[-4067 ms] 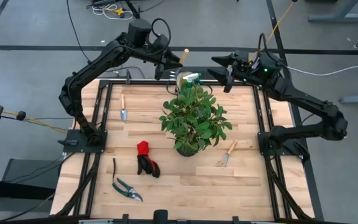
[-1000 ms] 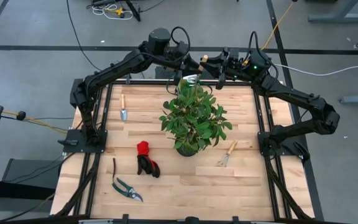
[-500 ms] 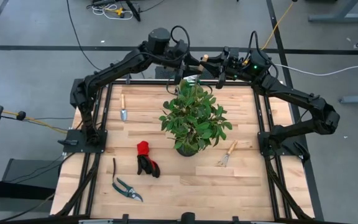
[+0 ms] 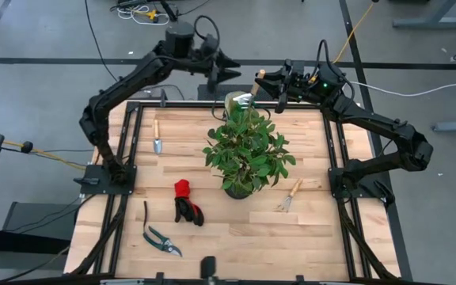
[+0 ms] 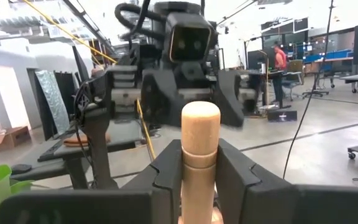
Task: Pick & Place Garden tools in Gardening bag
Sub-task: Put the brown hand rake into the gardening bag
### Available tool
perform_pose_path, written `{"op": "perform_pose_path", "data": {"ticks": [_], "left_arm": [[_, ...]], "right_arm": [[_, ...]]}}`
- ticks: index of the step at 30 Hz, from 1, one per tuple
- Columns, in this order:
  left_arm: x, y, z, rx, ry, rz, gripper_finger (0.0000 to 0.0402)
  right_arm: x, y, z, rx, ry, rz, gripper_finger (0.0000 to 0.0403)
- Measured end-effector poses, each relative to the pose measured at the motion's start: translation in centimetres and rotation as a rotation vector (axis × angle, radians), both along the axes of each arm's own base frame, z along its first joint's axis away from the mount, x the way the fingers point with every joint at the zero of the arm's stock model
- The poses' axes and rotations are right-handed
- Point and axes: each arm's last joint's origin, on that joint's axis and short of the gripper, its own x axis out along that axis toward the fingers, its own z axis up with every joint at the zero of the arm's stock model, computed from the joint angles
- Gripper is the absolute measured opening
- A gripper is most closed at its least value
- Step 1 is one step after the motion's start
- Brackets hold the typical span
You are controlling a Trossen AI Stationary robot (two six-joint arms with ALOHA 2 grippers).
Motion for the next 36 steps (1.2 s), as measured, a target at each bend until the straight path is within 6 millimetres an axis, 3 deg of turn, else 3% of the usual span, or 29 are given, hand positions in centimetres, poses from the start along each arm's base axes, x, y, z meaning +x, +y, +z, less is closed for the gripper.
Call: {"op": "perform_pose_path", "data": {"ticks": [11, 19, 22, 36], "left_arm": [[-4.7, -1.2, 3.3, 0.034, -0.009, 0.149, 0.0104], [-6.4, -2.3, 3.8, 0.053, 0.063, 0.236, 0.0032], [-6.5, -2.8, 3.7, 0.085, 0.107, 0.287, 0.0007], [-4.9, -5.0, 3.8, 0.142, 0.124, 0.343, 0.0004]], "right_arm": [[-0.4, -0.6, -0.1, -0.023, 0.022, -0.017, 0.0071], [-1.1, -0.7, -0.3, -0.042, 0.081, -0.040, 0.0071], [-1.4, -0.8, -0.5, -0.040, 0.116, -0.065, 0.0071], [-2.5, -1.2, -1.8, -0.042, 0.292, -0.118, 0.0064]]}}
